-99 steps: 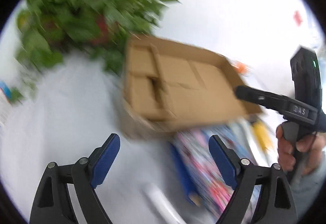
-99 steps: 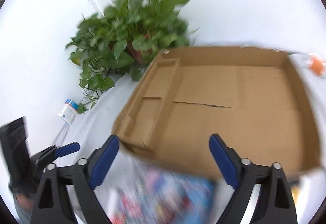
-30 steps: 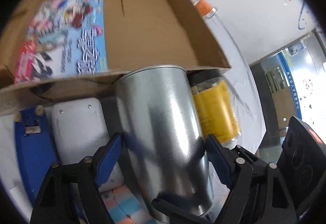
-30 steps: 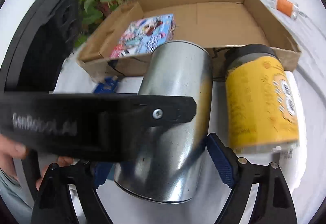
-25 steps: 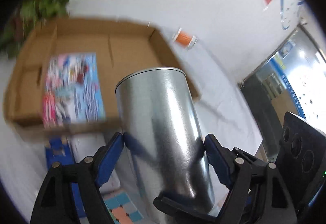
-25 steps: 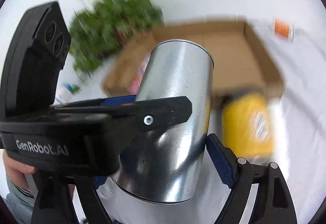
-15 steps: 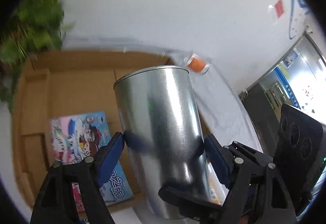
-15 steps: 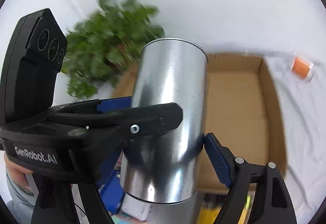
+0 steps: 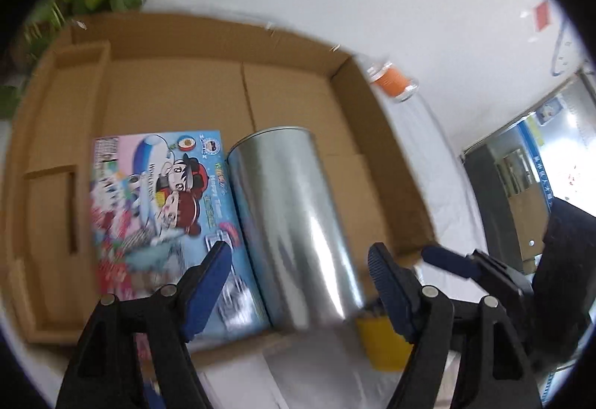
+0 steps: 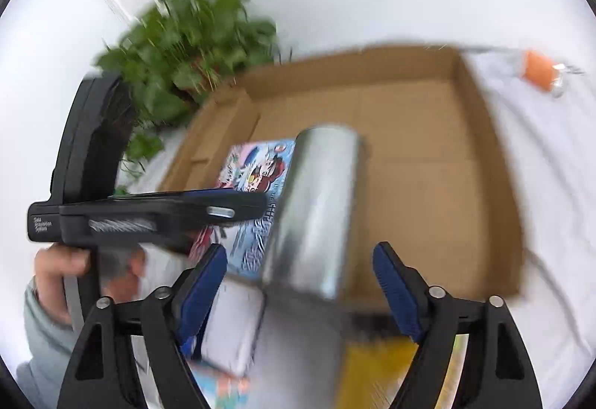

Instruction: Organize rigid objects

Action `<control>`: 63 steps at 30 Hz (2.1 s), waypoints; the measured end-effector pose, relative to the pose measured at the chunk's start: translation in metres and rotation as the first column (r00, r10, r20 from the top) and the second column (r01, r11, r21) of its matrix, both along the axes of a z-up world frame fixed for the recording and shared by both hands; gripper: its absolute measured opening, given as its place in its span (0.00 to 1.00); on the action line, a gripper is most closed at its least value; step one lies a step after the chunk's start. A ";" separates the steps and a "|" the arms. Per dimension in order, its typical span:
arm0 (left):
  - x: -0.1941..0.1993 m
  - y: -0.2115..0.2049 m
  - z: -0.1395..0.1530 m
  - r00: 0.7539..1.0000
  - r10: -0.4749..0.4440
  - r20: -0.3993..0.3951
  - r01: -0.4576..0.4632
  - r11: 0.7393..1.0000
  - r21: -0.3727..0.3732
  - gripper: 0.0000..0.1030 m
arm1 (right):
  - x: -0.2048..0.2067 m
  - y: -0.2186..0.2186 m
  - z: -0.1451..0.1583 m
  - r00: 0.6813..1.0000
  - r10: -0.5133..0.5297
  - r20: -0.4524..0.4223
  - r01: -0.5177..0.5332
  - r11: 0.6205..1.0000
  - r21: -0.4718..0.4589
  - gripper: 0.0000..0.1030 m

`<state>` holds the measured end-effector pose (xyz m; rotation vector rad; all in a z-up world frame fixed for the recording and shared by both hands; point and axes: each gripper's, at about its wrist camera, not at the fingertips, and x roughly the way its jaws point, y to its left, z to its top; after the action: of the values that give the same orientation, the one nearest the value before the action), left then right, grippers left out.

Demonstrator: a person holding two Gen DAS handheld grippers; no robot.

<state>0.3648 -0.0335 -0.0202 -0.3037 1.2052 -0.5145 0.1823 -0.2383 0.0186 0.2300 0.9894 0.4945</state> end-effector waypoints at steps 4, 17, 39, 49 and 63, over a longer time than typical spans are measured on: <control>-0.068 0.014 0.037 0.992 -0.009 0.124 0.018 0.997 -0.068 0.76 | -0.047 -0.049 -0.012 0.999 -0.045 -0.008 0.044 0.996 -0.071 0.84; -0.100 -0.049 -0.063 0.972 -0.087 -0.219 0.039 0.976 -0.214 0.76 | -0.068 0.006 -0.083 0.990 0.017 -0.139 -0.022 0.999 -0.033 0.82; -0.001 -0.040 0.020 0.998 -0.035 0.045 0.037 0.998 -0.053 0.56 | 0.067 0.019 -0.072 0.993 -0.028 -0.114 -0.002 0.965 -0.261 0.83; -0.112 -0.029 0.052 0.964 -0.067 0.256 0.048 0.996 0.080 0.64 | -0.075 -0.068 -0.018 0.993 -0.086 0.085 0.101 0.977 -0.187 0.90; -0.160 -0.094 0.014 0.938 -0.300 0.174 0.283 0.952 0.119 0.64 | -0.126 -0.033 -0.108 0.958 0.288 -0.002 -0.273 0.907 -0.320 0.43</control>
<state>0.2051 -0.1270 -0.0064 0.0066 1.0875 -0.7268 0.0561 -0.2717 -0.0897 -0.2168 1.0479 0.5909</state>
